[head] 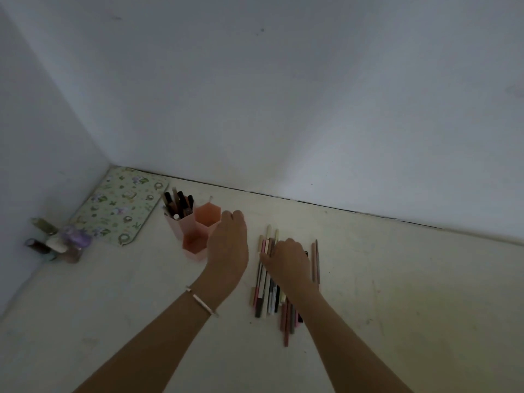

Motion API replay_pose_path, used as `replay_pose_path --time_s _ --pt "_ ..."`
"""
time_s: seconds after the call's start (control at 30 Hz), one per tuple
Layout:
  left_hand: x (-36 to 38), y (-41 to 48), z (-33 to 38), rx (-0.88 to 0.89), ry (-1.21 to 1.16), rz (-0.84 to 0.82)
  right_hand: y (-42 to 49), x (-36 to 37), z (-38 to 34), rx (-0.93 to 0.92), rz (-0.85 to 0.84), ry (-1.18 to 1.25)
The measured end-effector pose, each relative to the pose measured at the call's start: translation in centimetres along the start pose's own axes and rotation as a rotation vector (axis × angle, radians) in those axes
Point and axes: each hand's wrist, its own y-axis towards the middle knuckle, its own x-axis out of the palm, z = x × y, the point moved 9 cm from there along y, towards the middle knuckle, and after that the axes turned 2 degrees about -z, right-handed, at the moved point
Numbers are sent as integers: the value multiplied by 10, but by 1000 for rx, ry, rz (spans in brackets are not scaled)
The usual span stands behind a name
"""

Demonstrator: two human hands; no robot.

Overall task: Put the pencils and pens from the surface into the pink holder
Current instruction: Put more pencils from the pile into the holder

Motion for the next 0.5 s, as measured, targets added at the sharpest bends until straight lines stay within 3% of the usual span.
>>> replay_pose_path --time_s 0.13,0.3,0.4,0.5 --pt "-29 -2 -3 22 -155 82 3 21 -6 17 14 -127" --pt "-41 -12 -11 26 -156 149 1 23 -10 70 6 4" --pt "-62 -15 -19 62 -446 271 5 -2 -16 65 60 215" --pt "-111 -15 -53 32 -694 572 14 -53 -23 59 173 617"
